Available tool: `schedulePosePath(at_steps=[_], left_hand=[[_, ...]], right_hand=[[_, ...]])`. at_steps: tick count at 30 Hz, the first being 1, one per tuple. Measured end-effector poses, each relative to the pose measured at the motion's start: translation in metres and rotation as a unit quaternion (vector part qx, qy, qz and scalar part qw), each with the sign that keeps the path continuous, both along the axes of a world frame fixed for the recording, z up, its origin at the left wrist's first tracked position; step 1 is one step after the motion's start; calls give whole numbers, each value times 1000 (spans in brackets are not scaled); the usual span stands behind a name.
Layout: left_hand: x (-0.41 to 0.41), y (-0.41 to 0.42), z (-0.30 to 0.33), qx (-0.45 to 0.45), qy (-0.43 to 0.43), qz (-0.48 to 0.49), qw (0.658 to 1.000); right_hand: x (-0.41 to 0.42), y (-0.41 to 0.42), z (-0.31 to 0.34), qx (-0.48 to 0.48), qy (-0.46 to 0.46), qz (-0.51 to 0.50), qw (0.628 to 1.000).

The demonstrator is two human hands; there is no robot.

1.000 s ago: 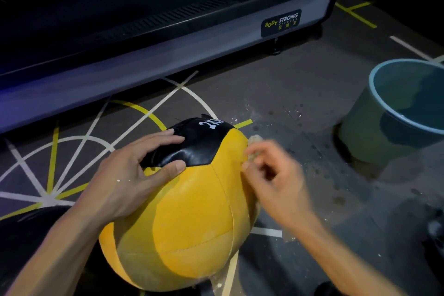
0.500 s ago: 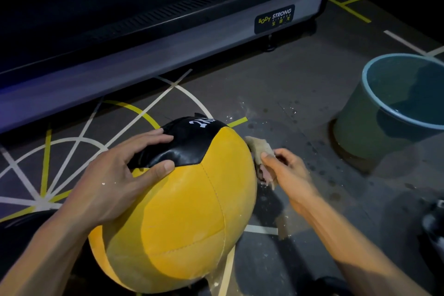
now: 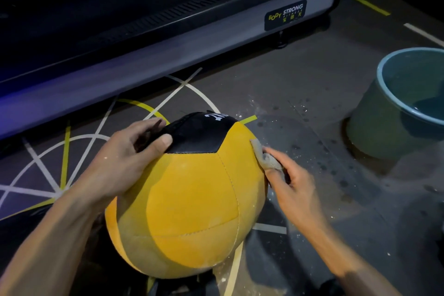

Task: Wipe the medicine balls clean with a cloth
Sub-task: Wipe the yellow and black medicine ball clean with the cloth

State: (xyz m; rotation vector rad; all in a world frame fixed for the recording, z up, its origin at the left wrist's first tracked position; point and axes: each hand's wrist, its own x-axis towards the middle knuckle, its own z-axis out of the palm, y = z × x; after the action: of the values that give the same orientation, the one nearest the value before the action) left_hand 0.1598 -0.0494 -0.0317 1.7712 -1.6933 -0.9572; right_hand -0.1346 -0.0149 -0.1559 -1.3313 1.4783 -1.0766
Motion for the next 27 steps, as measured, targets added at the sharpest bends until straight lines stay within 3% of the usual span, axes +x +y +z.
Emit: schedulePosePath(at_steps=[5, 9, 13, 18, 20, 23, 25, 27], left_hand=[[17, 6, 0, 9, 1, -61, 998], [-3, 9, -4, -124, -64, -11, 990], [-41, 9, -7, -171, 21, 15, 985], [-62, 10, 15, -213, 109, -41, 970], [-53, 3, 14, -178, 174, -45, 968], [-40, -10, -20, -34, 275, -13, 961], [-39, -13, -46, 11, 255, 13, 967], [-39, -14, -60, -10, 177, 33, 984]], right_hand=[[-1, -4, -10, 47, -6, -8, 999], [-2, -2, -15, 54, -30, -25, 998], [-17, 4, -21, 38, -89, -89, 991], [-51, 20, 12, -27, -122, -200, 972], [-65, 27, 30, -64, -100, -212, 970], [-77, 33, 37, -80, -40, -190, 978], [-73, 34, 31, -43, 9, -153, 987], [-67, 36, 27, -25, 49, -142, 988]])
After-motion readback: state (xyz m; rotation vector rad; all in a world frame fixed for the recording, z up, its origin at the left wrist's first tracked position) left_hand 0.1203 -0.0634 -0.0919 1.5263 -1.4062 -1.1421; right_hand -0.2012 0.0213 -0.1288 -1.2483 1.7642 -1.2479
